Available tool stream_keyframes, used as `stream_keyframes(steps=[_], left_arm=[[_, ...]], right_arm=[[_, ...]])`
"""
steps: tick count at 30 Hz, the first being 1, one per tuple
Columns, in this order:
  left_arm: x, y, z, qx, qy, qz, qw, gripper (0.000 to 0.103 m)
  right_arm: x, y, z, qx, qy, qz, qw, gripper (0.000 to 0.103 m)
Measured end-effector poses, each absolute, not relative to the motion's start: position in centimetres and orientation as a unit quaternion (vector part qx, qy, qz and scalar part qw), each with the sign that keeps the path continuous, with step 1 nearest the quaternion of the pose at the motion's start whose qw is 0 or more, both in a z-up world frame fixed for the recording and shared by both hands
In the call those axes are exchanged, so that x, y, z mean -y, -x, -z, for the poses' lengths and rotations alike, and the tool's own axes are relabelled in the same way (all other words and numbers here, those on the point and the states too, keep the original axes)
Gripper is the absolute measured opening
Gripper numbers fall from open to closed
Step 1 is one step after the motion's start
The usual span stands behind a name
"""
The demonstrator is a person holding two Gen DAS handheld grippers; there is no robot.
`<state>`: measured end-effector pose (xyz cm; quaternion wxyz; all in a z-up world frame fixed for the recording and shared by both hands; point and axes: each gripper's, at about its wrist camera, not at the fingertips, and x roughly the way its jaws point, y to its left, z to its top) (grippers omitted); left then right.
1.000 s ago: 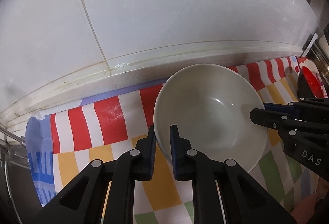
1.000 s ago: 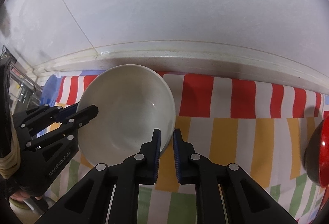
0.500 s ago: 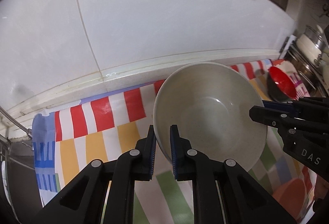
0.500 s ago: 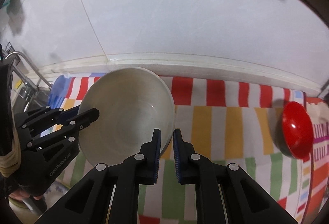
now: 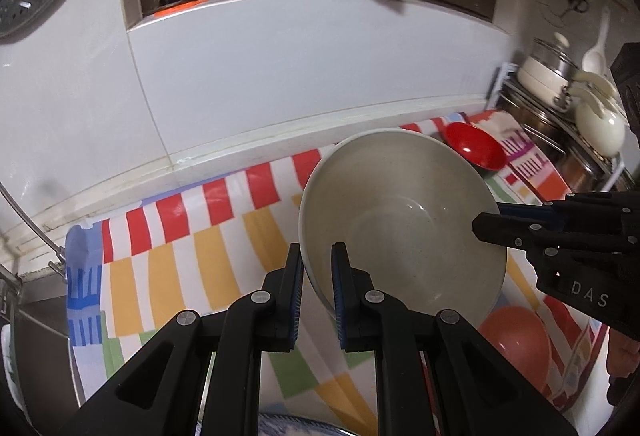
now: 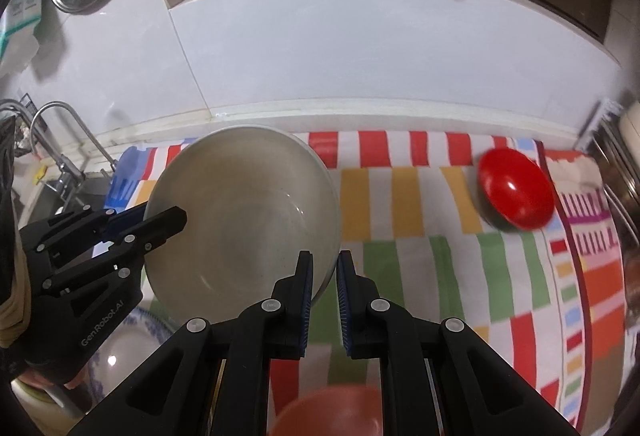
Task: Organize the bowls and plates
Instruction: 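Lift the white bowl with both grippers and carry it over the pink bowl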
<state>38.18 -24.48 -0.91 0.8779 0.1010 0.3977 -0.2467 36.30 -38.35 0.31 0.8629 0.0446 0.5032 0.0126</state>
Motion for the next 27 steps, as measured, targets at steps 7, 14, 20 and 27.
stream_keyframes(steps=[7, 14, 20, 27], left_arm=[[25.7, -34.9, 0.8, -0.403, -0.101, 0.269, 0.869, 0.015], [27.5, -32.2, 1.7, -0.42, -0.105, 0.294, 0.852, 0.016], [29.0, -30.5, 2.8, -0.437, -0.112, 0.313, 0.836, 0.016], [30.0, -29.1, 4.0, -0.456, -0.117, 0.325, 0.82, 0.016]], right_arm=[[39.5, -32.4, -0.9, -0.504, -0.05, 0.008, 0.862, 0.014], [41.0, -28.8, -0.8, -0.504, -0.058, 0.032, 0.861, 0.014], [42.5, -26.3, -0.1, -0.513, -0.071, 0.053, 0.854, 0.014], [43.6, -24.5, 1.1, -0.529, -0.085, 0.064, 0.842, 0.014]])
